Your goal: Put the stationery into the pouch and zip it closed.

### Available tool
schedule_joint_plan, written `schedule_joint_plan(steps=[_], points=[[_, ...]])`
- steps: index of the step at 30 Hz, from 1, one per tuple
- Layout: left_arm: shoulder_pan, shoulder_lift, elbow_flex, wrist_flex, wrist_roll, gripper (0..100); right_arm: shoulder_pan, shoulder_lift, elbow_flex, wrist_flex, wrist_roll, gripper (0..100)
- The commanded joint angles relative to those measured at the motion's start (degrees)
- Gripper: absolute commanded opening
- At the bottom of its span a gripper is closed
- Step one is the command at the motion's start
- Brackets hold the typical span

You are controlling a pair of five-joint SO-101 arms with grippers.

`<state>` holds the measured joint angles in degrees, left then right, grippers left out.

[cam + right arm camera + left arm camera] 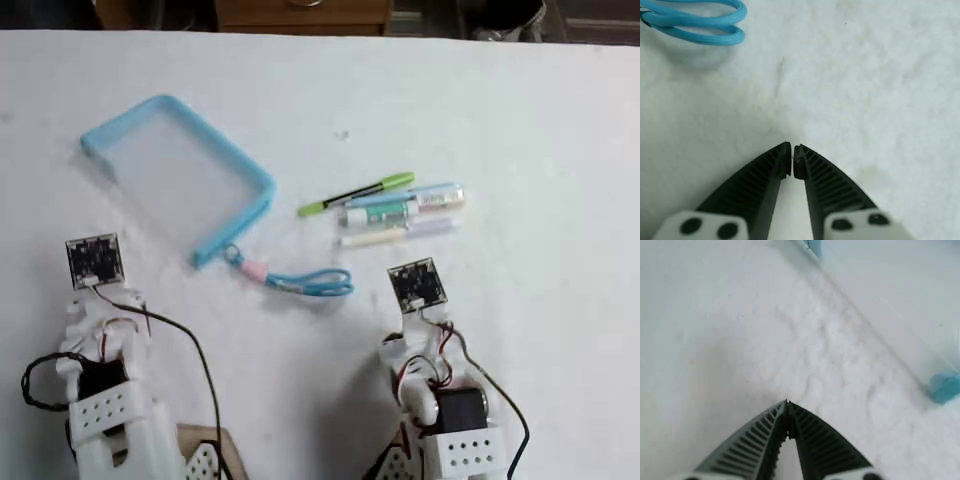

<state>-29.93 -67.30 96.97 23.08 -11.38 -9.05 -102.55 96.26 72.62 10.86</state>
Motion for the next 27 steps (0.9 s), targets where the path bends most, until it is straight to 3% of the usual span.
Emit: schedule_joint_plan(steps=[1,5,11,16,21,27], points=[[-0.4,-0.92,-0.35,0.26,-0.26,2,-0.04,-0.57,0.62,0.31,-0.44,2.4],[0.66,-0.92,-0.35,0.26,-0.53,2,-0.04,-0.57,0.62,0.31,-0.44,2.4],[9.01,-0.92,-0.53,-0.53,-0.53,2,-0.04,-0.57,0.62,0.31,-0.44,2.6],[11.56,-0.92,-3.52,-6.33,-0.09,2,-7.08,-0.57,0.62,0.31,-0.79,2.7],[11.91,-0.92,-8.88,-6.07,-0.09,2,-11.74,-0.57,0.62,0.31,-0.7,2.7],[11.56,-0.92,-10.11,7.3,-0.44,2,-9.71,-0.57,0.62,0.31,-0.79,2.7]])
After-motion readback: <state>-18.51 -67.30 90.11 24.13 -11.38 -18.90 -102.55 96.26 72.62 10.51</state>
